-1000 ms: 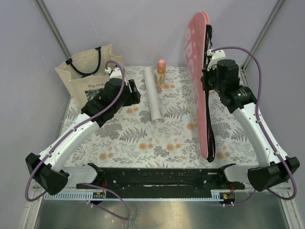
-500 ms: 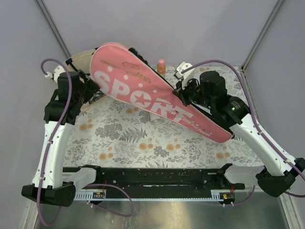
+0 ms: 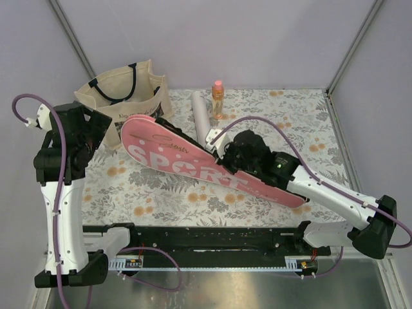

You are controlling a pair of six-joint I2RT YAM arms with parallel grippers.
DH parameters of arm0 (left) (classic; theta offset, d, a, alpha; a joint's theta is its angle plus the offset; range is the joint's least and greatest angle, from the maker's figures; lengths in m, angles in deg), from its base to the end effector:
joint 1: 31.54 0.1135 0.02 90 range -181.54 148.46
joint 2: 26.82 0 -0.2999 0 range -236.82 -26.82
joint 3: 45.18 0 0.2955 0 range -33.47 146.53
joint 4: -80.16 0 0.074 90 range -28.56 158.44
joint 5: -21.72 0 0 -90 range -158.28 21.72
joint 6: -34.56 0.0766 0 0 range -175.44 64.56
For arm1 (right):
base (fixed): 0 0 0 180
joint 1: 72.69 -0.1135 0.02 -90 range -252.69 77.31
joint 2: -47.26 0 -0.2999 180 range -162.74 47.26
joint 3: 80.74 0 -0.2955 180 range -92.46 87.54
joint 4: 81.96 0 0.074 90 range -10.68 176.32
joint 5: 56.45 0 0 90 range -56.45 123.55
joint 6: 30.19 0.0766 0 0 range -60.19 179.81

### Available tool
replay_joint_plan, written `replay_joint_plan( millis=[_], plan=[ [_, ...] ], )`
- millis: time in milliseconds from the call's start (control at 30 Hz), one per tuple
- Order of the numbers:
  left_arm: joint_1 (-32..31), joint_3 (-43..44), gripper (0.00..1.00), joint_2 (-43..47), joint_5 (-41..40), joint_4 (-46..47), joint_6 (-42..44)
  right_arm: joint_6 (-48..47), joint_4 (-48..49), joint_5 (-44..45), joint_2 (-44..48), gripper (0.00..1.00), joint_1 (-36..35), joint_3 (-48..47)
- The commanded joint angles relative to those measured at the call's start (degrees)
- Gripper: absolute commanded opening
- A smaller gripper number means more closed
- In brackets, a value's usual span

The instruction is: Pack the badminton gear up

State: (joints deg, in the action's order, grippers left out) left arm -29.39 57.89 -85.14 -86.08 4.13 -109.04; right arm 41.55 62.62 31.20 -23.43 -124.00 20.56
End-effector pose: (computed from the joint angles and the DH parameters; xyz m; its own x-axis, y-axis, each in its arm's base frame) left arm 0.1969 0.0308 0.5005 -0.0690 -0.7695 -0.6349 -0.5937 0.5431 -0.5937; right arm 0.2145 0.2729 0.3684 -0.0218 -0.5280 -0.8489 -0.8524 0.4536 -0.2602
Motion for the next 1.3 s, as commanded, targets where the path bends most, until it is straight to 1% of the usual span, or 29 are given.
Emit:
replay_joint_plan(
  millis=[0,167,300,367,467,567,633,733,867,933,1000,1067,1167,1267],
  plan=[
    [0.66,-1.52,0.91,-0.74,2.15,-6.26,-5.02,-2.57,11.93,5.68,1.71,0.0,-5.46,2.55],
    [1.01,-11.44,0.93,1.37,4.88,-4.68,-5.72,-2.57,13.86,11.13,1.18,0.0,-10.56,8.17],
    [2.15,-17.6,0.93,2.25,9.1,-2.66,-6.07,-0.72,15.09,10.09,2.22,0.0,-12.93,12.13],
    [2.68,-19.27,0.92,2.43,10.24,-1.44,-5.9,-1.77,18.33,8.51,3.89,0.0,-14.25,15.11],
    [2.77,-20.42,0.92,2.78,11.64,-0.02,-5.98,-4.32,22.9,8.76,4.17,0.0,-14.78,18.73],
    [2.77,-20.95,0.91,2.16,11.92,-1.07,-6.68,-8.09,23.09,12.44,3.11,0.0,-14.7,18.2],
    [2.86,-21.65,0.9,1.99,10.95,-0.55,-6.78,-10.99,27.73,13.07,3.2,0.0,-14.78,18.81],
    [3.21,-22.09,0.9,1.11,10.42,1.38,-7.22,-15.47,30.82,12.46,2.06,0.0,-14.78,17.77],
    [5.14,-19.29,0.88,-2.31,12.35,2.53,-6.95,-21.98,32.58,14.74,-0.84,0.0,-14.7,13.99],
    [6.02,-16.22,0.88,-4.16,12.27,1.04,-6.6,-22.78,32.93,14.04,-0.94,0.0,-14.7,12.93],
    [6.11,-13.75,0.88,-4.87,11.65,-0.02,-5.64,-22.79,33.37,13.34,-0.41,0.0,-14.7,13.62],
    [6.2,-14.53,0.88,-4.17,11.74,-0.28,-4.85,-21.65,33.28,13.25,0.9,0.0,-14.78,15.38],
    [6.28,-19.35,0.88,-1.36,12.7,-1.25,-4.32,-16.92,32.93,11.41,3.63,0.0,-15.05,20.29],
    [6.2,-25.16,0.84,2.67,15.95,-1.16,-3.61,-10.41,30.05,8.25,5.3,0.0,-15.05,23.64]
  ],
)
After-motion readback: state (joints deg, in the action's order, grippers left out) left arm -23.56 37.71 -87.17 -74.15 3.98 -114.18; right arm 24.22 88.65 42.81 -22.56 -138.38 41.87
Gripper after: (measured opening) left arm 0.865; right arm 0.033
